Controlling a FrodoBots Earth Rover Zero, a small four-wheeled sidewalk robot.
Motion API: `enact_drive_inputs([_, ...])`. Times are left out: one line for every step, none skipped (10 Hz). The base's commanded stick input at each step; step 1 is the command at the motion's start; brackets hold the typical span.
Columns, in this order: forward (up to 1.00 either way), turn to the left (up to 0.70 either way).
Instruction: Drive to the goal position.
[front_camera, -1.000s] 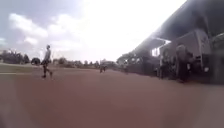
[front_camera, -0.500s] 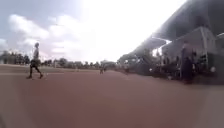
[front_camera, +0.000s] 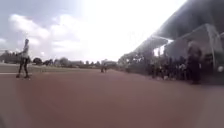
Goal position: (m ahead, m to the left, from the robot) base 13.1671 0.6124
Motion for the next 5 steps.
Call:
enact_drive_inputs([0.7,0.0])
enact_drive_inputs([0.7,0.0])
enact_drive_inputs([0.7,0.0])
enact_drive_inputs([0.7,0.0])
enact_drive_inputs([0.7,0.0])
